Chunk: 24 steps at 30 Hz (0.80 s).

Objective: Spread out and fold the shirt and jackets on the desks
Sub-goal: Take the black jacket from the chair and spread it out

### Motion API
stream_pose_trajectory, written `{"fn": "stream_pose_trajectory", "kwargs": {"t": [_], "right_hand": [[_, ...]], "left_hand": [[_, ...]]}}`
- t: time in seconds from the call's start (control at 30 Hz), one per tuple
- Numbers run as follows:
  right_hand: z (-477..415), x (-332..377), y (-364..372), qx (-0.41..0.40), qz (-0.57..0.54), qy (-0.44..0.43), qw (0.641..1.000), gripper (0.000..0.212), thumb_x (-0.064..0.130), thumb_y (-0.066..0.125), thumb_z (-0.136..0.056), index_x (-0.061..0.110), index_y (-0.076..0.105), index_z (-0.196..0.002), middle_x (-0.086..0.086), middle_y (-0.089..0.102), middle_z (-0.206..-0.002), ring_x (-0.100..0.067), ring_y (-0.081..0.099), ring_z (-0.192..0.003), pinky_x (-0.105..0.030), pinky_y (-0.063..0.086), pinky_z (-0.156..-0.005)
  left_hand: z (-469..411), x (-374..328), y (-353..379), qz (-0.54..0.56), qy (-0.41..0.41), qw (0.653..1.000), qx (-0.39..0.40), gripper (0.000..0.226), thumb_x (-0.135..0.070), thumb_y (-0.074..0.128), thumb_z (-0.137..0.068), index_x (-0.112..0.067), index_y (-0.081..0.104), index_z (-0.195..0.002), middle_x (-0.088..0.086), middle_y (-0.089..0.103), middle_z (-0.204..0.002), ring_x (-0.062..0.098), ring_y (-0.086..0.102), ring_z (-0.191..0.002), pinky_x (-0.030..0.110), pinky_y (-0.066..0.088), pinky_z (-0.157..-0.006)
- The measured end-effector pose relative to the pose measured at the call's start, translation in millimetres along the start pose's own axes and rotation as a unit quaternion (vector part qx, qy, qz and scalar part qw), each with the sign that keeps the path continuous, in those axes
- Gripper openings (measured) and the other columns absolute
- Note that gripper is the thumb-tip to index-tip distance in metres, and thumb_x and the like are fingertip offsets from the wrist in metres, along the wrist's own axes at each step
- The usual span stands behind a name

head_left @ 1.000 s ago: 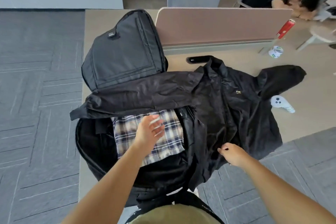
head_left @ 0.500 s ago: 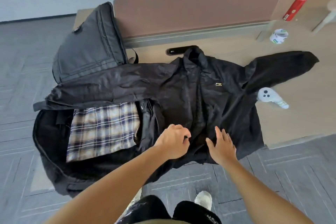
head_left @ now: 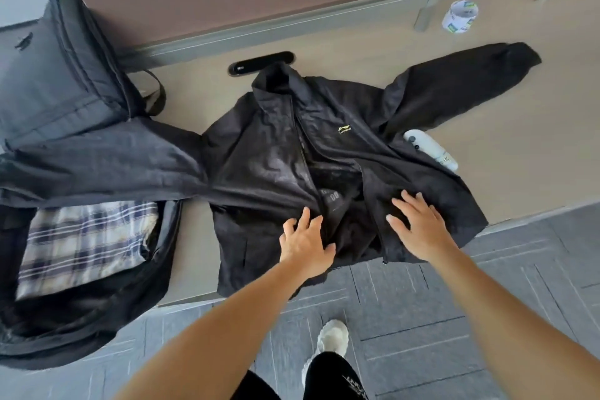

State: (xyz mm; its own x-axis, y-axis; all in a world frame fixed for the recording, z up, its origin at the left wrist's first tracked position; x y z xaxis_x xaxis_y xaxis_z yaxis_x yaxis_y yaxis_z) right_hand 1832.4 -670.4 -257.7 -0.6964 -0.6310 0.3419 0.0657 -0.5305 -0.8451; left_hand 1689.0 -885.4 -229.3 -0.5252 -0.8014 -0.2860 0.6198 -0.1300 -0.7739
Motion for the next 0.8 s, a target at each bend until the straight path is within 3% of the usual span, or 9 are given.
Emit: {"fn": "stream_pose_trajectory", "kwargs": {"t": [0.1,0.17,0.27,0.37,0.5,0.67,0.8], "right_hand": [[9,20,-3,-0.027,0.058,0.001,0.998,0.055,0.064,0.045,-0.095,0.028,0.051,-0.136,0.003,0.037,-0.152,-0.026,0.025,-0.144,-0.049,0.018,-0.117],[17,48,8,-0.054,0.074,-0.02,0.996,0.042,0.057,0.054,-0.093,0.026,0.057,-0.121,0.002,0.047,-0.132,-0.027,0.039,-0.127,-0.046,0.028,-0.107],[26,77,28,-0.067,0.008,0.011,0.998,0.016,0.037,0.058,-0.096,0.021,0.059,-0.101,0.001,0.055,-0.11,-0.027,0.05,-0.109,-0.041,0.039,-0.092],[35,83,37,-0.075,-0.068,0.036,0.994,0.014,0.029,0.056,-0.098,0.021,0.054,-0.087,0.002,0.055,-0.1,-0.025,0.054,-0.098,-0.038,0.044,-0.081],[46,73,33,-0.086,-0.186,0.004,0.979,0.017,0.025,0.056,-0.1,0.019,0.052,-0.085,0.005,0.053,-0.099,-0.02,0.058,-0.082,-0.035,0.047,-0.068],[58,73,32,-0.074,-0.135,0.028,0.988,0.013,0.024,0.05,-0.102,0.018,0.048,-0.091,0.004,0.051,-0.101,-0.02,0.057,-0.087,-0.034,0.045,-0.067],[57,73,34,-0.045,-0.102,0.061,0.992,0.009,0.016,0.05,-0.098,0.012,0.046,-0.105,-0.003,0.053,-0.108,-0.027,0.055,-0.103,-0.038,0.046,-0.074]], "left_hand": [[-2,-4,-2,-0.031,-0.046,0.997,-0.047,0.065,-0.056,0.058,-0.091,-0.018,0.038,-0.14,0.005,0.03,-0.147,0.031,0.031,-0.131,0.046,0.038,-0.106],[2,4,-2,-0.059,-0.077,0.995,-0.037,0.065,-0.062,0.056,-0.089,-0.016,0.042,-0.131,0.006,0.036,-0.133,0.032,0.036,-0.123,0.046,0.044,-0.1],[11,21,3,-0.075,-0.071,0.995,0.012,0.059,-0.062,0.05,-0.092,-0.014,0.049,-0.127,0.006,0.042,-0.126,0.033,0.037,-0.121,0.046,0.045,-0.099],[19,29,0,-0.052,-0.033,0.998,-0.01,0.048,-0.054,0.05,-0.096,-0.018,0.053,-0.128,0.005,0.047,-0.126,0.033,0.039,-0.122,0.044,0.043,-0.102],[16,16,-15,-0.005,0.072,0.994,-0.087,0.051,-0.035,0.056,-0.096,-0.021,0.043,-0.143,0.002,0.038,-0.146,0.029,0.031,-0.137,0.043,0.036,-0.111],[1,6,-22,-0.038,0.029,0.996,0.075,0.065,-0.035,0.045,-0.102,-0.026,0.015,-0.159,0.008,0.006,-0.166,0.037,0.01,-0.15,0.049,0.025,-0.12],[-3,4,-16,-0.079,0.002,0.99,0.114,0.07,-0.039,0.043,-0.103,-0.028,0.004,-0.16,0.004,-0.009,-0.167,0.033,-0.004,-0.153,0.048,0.02,-0.122]]}}
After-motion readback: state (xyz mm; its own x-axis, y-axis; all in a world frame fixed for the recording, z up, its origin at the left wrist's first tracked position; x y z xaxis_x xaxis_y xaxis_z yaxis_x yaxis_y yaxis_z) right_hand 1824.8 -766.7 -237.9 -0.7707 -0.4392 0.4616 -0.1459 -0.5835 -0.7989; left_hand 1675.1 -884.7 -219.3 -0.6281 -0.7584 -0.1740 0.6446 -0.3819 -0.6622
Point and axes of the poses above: each hand's wrist, its own z-axis away from the middle knuckle, its own y-axis out of the palm, x = y × z, the point moved 3 cm from there along -z, towards the middle knuckle
